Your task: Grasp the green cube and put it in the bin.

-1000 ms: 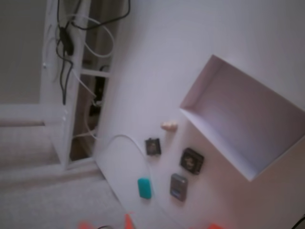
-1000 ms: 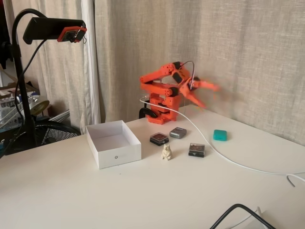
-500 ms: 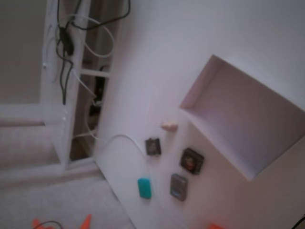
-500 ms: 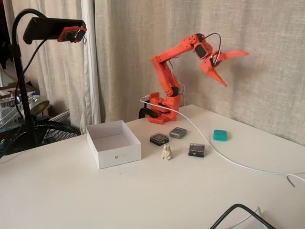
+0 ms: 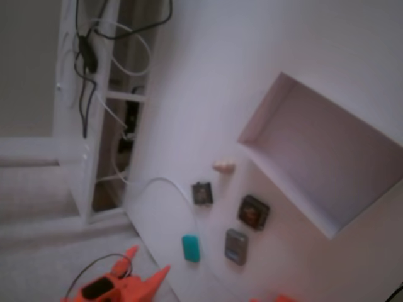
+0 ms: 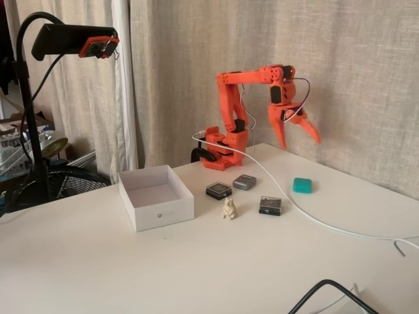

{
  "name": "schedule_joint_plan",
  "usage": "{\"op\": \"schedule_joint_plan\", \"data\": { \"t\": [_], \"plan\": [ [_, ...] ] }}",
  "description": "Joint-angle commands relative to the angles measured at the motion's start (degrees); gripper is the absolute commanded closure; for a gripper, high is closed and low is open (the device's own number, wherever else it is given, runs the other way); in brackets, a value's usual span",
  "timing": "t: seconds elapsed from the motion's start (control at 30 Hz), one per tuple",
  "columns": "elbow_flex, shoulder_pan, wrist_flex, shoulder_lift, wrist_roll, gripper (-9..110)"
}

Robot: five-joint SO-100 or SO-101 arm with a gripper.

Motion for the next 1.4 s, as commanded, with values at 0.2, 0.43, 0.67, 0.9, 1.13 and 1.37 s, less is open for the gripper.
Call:
{"op": "schedule_joint_plan", "data": {
  "t": [0.2, 0.43, 0.67, 0.9, 1.13, 1.37],
  "plan": [
    [11.4, -1.5, -5.0, 3.8, 0.3, 63],
    [19.8, -1.5, -8.0, 7.2, 0.1, 63],
    [18.8, -1.8, -19.1, 2.5, -0.1, 63],
    [18.5, -1.1, -21.6, -2.5, -0.3, 62],
    [24.4, 0.2, -29.8, -2.3, -0.3, 62],
    [27.8, -0.4, -35.9, -2.8, -0.4, 63]
  ]
}}
